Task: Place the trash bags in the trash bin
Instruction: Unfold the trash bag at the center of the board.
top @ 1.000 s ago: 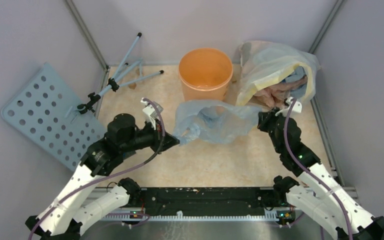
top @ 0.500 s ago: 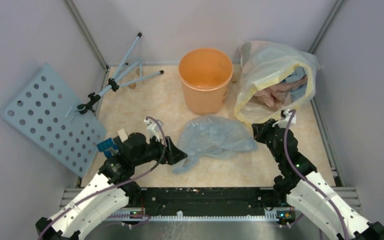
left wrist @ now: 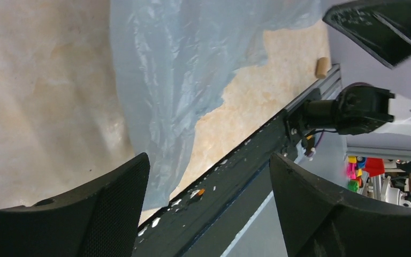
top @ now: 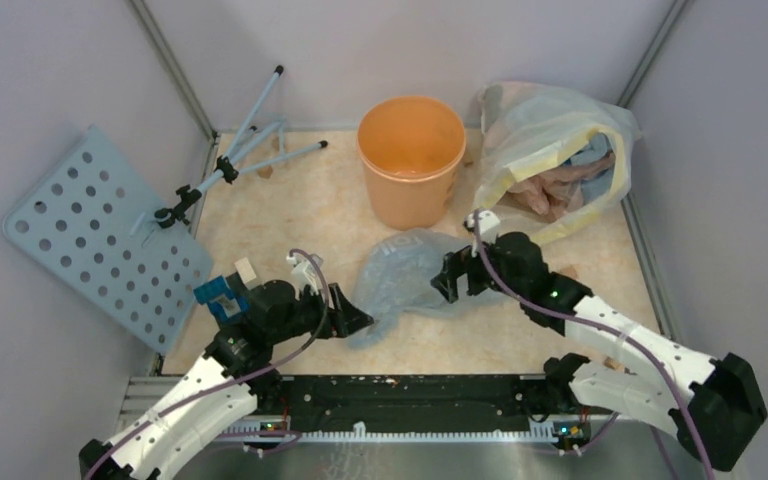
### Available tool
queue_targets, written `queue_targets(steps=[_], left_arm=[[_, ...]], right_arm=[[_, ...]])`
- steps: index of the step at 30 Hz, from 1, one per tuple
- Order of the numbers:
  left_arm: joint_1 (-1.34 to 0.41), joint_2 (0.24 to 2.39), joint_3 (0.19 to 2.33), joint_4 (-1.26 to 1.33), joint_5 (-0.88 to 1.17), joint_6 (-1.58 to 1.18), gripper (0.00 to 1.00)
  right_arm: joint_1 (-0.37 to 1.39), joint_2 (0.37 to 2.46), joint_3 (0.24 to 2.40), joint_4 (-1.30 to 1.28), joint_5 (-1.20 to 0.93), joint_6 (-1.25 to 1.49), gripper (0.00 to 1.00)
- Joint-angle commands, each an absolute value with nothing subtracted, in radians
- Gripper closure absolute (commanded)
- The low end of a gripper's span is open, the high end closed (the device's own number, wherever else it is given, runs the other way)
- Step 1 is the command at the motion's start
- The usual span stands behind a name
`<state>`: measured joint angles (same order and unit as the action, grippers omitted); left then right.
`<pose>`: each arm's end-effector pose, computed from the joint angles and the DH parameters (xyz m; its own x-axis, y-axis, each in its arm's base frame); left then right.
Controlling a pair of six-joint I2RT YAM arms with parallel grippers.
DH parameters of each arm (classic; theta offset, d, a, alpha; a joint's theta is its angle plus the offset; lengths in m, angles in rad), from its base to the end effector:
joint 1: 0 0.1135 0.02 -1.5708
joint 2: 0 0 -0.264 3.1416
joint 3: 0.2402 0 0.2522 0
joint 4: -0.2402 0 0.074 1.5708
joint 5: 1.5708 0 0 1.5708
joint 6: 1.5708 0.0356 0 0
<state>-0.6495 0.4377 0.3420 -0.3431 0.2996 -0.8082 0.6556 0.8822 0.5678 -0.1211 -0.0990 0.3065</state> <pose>0.0958 -0.0859 0.2158 -0.8054 -0.2558 -0.5347 0.3015 0.5998 -0.7412 0.1587 0.1265 0.2525 -0.5233 -0.0237 -0.8518 -0.5452 0.7776 0.3133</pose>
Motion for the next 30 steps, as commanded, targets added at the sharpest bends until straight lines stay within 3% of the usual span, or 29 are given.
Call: queue_targets(steps=[1,7,14,18,24,27,30], left_arm=[[-0.651,0.481,0.314,-0.263,0.309,-0.815,0.14],[-0.651,0.503,0.295,-0.253,0.279,-0.791,0.24],[-0.650,0.507,0.240,-0.211,0.281,-0.788,0.23],[-0.651,0.506,0.173,-0.127,0.291,-0.809,0.23],[-0.652,0.485,0.214,-0.209,0.228,-0.773,0.25],[-0.652,0.467,0.202,-0.170,0.261,-0.771,0.32],[-0.652,0.475,0.188,-0.130,0.289,-0.758,0.50]], right_arm=[[0.799,0.988,0.673,-0.146,-0.028,0.114,0.01],[0.909,0.984,0.612,0.075,0.106,-0.030,0.01],[0.971,0.996,0.537,0.249,0.086,-0.348,0.01],[0.971,1.008,0.546,0.243,0.022,-0.452,0.01],[0.971,1.082,0.592,0.114,-0.090,-0.610,0.03],[0.972,1.095,0.572,0.122,-0.092,-0.636,0.03],[0.972,1.105,0.562,0.126,-0.080,-0.665,0.03]])
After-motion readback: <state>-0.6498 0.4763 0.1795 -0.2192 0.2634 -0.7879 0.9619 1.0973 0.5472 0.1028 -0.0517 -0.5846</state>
